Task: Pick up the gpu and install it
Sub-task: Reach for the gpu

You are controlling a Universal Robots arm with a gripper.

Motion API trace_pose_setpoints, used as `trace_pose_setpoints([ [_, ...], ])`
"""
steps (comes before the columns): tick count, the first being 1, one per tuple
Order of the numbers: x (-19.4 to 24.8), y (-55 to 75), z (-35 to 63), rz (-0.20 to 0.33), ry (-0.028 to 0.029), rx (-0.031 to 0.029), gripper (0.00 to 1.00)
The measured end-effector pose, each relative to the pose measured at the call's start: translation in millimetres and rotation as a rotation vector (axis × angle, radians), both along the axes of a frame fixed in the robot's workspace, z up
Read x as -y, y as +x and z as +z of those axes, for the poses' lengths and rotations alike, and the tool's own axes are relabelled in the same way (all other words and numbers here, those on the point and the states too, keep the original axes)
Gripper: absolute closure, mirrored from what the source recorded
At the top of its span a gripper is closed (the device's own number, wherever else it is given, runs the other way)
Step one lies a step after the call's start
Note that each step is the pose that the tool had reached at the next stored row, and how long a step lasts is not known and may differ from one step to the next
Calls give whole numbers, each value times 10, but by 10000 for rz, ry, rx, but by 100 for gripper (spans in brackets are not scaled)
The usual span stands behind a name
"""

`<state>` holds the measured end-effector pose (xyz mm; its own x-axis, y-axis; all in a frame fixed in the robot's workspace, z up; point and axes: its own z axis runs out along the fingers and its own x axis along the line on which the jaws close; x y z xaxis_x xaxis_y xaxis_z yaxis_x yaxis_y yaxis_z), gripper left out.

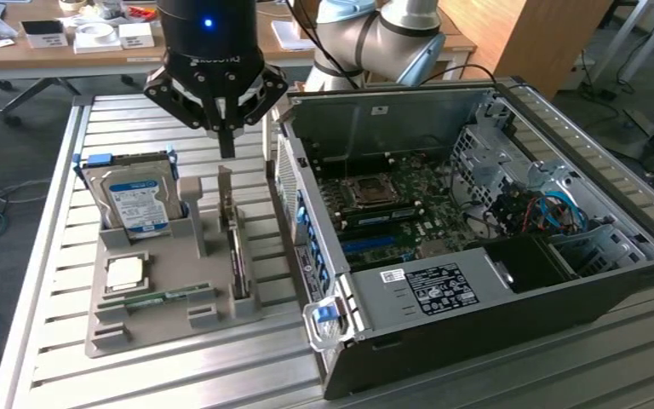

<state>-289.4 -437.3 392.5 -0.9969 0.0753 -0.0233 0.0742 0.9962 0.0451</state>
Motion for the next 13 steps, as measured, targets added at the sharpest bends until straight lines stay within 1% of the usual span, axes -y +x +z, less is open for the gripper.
trace_pose_setpoints([
  [5, 45, -34, -5, 0, 0, 0, 89],
  [10, 109, -49, -12, 1, 0, 0, 89],
  [13, 137, -57, -17, 0, 0, 1, 89],
])
